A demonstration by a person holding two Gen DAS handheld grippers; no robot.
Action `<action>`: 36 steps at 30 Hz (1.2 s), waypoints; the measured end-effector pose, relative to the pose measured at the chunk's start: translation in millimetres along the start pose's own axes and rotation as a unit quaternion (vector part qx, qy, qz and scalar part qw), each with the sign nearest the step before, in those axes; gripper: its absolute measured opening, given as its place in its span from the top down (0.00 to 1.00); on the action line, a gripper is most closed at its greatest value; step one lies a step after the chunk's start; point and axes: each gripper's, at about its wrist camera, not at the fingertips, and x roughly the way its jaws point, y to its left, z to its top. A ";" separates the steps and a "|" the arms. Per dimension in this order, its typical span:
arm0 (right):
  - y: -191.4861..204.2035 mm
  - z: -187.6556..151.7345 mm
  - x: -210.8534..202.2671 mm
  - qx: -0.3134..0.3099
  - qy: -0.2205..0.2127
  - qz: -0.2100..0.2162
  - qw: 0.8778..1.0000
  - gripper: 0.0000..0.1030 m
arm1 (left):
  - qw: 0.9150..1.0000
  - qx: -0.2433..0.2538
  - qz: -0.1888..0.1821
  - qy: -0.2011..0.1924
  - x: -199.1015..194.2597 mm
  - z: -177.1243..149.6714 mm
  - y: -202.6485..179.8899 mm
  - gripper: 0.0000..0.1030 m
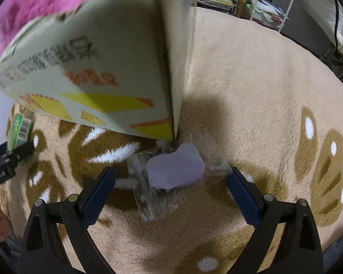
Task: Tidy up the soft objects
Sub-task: 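Move the left tool to the green tissue pack while the right tool approaches the clear plastic bag, then grasp the green tissue pack with the left tool while the right tool grasps the plastic bag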
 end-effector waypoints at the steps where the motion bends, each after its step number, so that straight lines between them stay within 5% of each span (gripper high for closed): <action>1: 1.4 0.9 0.9 -0.005 0.000 -0.006 1.000 0.06 | 1.000 -0.001 -0.003 -0.002 -0.4 0.0 0.1 0.31; 8: 12.5 -1.5 -0.3 -0.017 0.008 -0.021 1.000 0.25 | 1.000 0.014 -0.014 -0.011 -4.0 -1.8 -6.3 0.48; 24: 10.1 -7.9 -20.7 -0.012 0.010 -0.006 1.000 0.46 | 1.000 0.006 -0.017 -0.010 -14.0 -11.8 -7.3 0.49; 36: -24.2 -3.8 -29.4 0.055 0.019 0.068 0.996 0.44 | 0.999 0.003 -0.032 -0.009 -14.9 -10.4 -6.7 0.49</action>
